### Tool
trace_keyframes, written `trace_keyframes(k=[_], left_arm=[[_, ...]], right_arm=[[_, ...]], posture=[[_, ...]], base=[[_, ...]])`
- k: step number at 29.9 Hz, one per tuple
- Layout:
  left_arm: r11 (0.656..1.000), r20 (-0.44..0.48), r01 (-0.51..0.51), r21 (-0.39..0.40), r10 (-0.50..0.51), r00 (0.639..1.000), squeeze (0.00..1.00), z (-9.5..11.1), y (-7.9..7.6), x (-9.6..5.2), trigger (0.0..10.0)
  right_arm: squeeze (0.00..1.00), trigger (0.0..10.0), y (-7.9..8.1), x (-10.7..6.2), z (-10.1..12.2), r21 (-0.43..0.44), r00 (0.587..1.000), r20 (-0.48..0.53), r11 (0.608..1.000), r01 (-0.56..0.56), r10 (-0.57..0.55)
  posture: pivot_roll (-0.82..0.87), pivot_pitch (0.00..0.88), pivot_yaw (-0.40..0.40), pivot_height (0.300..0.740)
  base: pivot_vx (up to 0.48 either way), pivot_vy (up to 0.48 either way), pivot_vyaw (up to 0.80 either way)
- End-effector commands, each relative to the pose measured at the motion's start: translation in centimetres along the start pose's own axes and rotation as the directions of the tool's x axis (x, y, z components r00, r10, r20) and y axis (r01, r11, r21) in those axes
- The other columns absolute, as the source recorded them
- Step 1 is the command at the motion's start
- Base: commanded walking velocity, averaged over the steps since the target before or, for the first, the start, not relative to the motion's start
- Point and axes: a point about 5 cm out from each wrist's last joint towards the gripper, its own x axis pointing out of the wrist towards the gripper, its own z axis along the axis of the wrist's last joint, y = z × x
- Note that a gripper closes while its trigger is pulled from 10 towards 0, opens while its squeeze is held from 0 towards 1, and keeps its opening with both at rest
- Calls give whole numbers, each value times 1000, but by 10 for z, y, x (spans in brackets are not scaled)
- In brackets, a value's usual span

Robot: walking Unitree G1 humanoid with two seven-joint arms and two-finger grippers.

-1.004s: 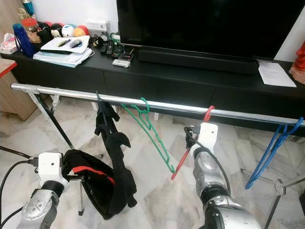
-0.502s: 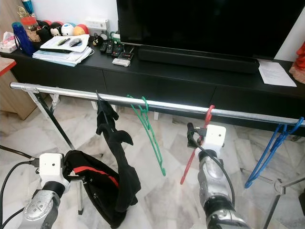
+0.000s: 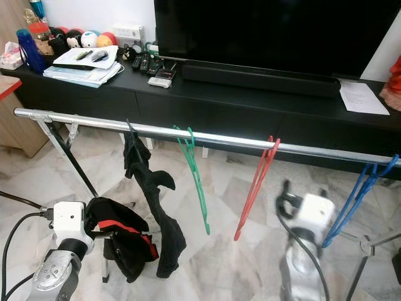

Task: Hang hanger

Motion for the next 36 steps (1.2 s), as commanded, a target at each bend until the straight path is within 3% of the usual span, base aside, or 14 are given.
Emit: trace_keyframes(k=[1,3,4,5,7,10,15,20,26,36], left_arm=[[1000,20,12,13,-13,1000,0,2,-2,1,10000],[1000,21,14,13,-14,1000,0,3,-3,1,10000],[1000,23,13,13,-14,1000,0,3,-3,2,10000],[1000,24,13,12,-13,1000,0,3,-3,2,10000],[1000,26,10,11,-10,1000,0,3,-2,2,10000],[1000,26,8,12,-9,1000,0,4,-3,2,10000],[1000,28,-6,12,6,1000,0,4,-2,1,10000],[999,35,-34,17,33,999,0,5,1,0,10000],[998,45,-57,16,57,997,0,6,0,-4,10000],[998,49,-57,9,56,997,0,7,-5,-3,10000]], right_arm=[[0,10000,-1,-8,-27,-46,988,-156,999,-23,16],[0,10000,-3,-10,-36,-40,978,-209,999,-19,10],[0,10000,-2,-15,-51,-79,950,-312,995,-57,30],[0,10000,-2,-18,-56,-81,939,-343,995,-58,27],[0,10000,2,-30,-76,-65,875,-479,991,-118,73],[0,10000,3,-36,-85,-60,839,-537,987,-149,94],[0,10000,4,-70,-117,-76,677,-720,952,-297,153],[0,10000,0,-87,-129,-75,631,-762,948,-308,144],[0,10000,2,-102,-138,-46,610,-780,959,-280,141],[0,10000,4,-109,-142,-67,584,-802,952,-300,127]], posture=[[28,110,-55,740],[29,104,-57,740],[26,104,-58,740],[27,102,-59,740],[26,110,-56,740],[27,115,-54,740],[39,121,-52,740],[56,129,-51,740],[55,143,-39,740],[53,151,-37,740]], base=[[0,0,0],[0,0,0],[0,0,0],[0,0,0],[0,0,0],[0,0,0],[0,0,0],[0,0,0],[0,0,624],[0,0,800]])
